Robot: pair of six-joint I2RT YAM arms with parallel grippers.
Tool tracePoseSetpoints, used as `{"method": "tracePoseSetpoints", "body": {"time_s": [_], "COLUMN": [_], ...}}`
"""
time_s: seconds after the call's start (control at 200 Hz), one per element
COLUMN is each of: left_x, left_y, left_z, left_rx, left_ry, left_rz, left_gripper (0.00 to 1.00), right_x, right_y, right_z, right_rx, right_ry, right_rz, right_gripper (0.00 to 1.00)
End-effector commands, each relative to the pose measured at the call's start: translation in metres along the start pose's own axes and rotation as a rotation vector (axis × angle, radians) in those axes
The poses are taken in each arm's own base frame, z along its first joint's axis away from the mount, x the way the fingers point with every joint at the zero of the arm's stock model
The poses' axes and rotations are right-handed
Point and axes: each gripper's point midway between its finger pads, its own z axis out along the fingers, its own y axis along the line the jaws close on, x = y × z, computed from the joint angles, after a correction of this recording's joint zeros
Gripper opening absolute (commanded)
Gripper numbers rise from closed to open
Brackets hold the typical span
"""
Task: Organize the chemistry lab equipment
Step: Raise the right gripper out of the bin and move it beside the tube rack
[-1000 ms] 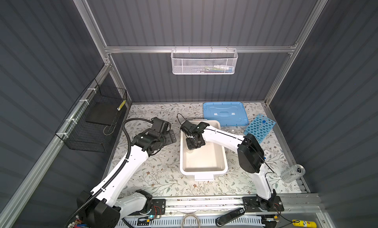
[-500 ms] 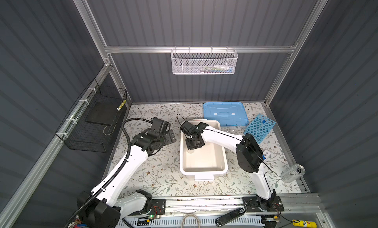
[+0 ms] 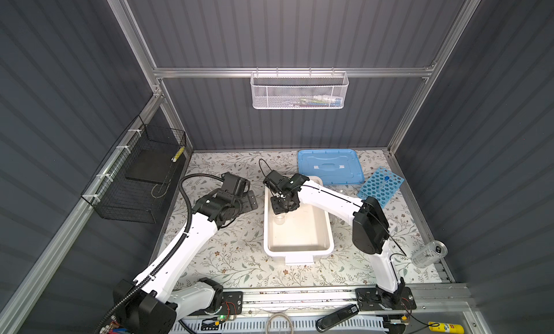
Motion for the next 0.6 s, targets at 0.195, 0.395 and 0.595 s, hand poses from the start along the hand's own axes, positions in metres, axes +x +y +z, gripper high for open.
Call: {"method": "tracePoseSetpoints", "body": {"time_s": [0.195,0.395,0.595], "left_x": [-0.007,-0.018,-0.028], "left_y": [-0.007,-0.009,-0.017], "left_z": [0.000,-0.010,-0.016], "left_rx": [0.018,0.021,0.044], "left_ry": [-0.001,-0.036,-0.046], "left_rz": [0.027,0.043,0.072], "left_gripper": [0.96,0.99,1.00], "right_x": [-0.003,-0.001,0.004], "right_y": [-0.025,-0.039,-0.077], "right_z": [-0.062,-0.121,-0.184], "right_rx": [0.041,0.023,0.033], "right_ry": [-0.070,-0.139,-0.250], "right_rz": [0.001,0.022,0.090], "right_gripper": [0.52,0.53,0.55]}}
